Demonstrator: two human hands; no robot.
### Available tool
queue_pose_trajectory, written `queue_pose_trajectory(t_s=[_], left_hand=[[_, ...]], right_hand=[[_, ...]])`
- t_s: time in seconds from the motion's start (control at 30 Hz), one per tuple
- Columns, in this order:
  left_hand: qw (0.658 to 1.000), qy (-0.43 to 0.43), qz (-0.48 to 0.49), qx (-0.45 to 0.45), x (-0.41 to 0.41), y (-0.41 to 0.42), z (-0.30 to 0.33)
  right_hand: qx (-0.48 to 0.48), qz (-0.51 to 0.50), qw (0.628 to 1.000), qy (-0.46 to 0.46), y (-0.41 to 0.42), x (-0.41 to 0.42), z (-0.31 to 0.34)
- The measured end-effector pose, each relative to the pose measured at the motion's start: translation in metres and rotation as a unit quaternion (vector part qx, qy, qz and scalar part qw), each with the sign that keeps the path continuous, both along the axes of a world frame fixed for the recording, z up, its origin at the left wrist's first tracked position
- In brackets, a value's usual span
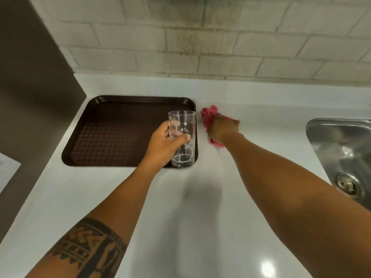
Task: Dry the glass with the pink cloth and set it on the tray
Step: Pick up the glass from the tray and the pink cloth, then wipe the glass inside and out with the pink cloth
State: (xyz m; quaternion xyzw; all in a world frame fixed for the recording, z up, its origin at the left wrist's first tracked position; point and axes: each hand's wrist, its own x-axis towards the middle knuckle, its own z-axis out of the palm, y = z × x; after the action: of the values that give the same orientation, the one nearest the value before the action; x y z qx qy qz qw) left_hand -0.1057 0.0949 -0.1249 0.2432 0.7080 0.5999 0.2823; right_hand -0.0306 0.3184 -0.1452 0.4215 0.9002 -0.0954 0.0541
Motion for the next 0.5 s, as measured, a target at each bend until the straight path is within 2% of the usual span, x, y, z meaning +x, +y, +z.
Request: queue_pose_trajectory(t_s=[0.07,0.1,0.13,0.2,0.27,0.3,0.33,0.37,0.4,0.47,0.5], left_hand=[[0.999,-0.046,0.012,0.021,0.003,0.003,0.006],[0.997,-0.071,0.021,0.034,0.004,0.005,0.009],[0.994,-0.095,0.030,0.048,0.006,0.008,0.013],[0.986,-0.140,0.048,0.071,0.008,0.012,0.023],[0.983,-0.158,0.044,0.088,0.012,0.015,0.033],[0.983,-0.156,0.037,0.093,0.014,0.017,0.038],[0.983,-0.153,0.029,0.097,0.017,0.019,0.043],[0.983,-0.152,0.023,0.101,0.021,0.020,0.047],[0.982,-0.153,0.018,0.105,0.024,0.022,0.050],[0.982,-0.155,0.010,0.109,0.030,0.027,0.056],[0.982,-0.153,0.010,0.108,0.033,0.028,0.060]], right_hand=[[-0.130,-0.061,0.982,0.122,-0.007,0.015,0.010],[-0.202,-0.096,0.953,0.205,-0.012,0.025,0.019],[-0.268,-0.131,0.908,0.294,-0.019,0.036,0.026],[-0.410,-0.172,0.777,0.446,-0.038,0.058,0.044],[-0.531,-0.157,0.619,0.557,-0.063,0.075,0.065],[-0.560,-0.144,0.563,0.590,-0.076,0.081,0.074],[-0.570,-0.130,0.538,0.607,-0.088,0.086,0.083],[-0.561,-0.117,0.541,0.615,-0.102,0.090,0.092],[-0.525,-0.103,0.578,0.616,-0.115,0.093,0.098],[-0.415,-0.077,0.684,0.595,-0.142,0.100,0.102],[-0.369,-0.054,0.721,0.583,-0.155,0.103,0.099]])
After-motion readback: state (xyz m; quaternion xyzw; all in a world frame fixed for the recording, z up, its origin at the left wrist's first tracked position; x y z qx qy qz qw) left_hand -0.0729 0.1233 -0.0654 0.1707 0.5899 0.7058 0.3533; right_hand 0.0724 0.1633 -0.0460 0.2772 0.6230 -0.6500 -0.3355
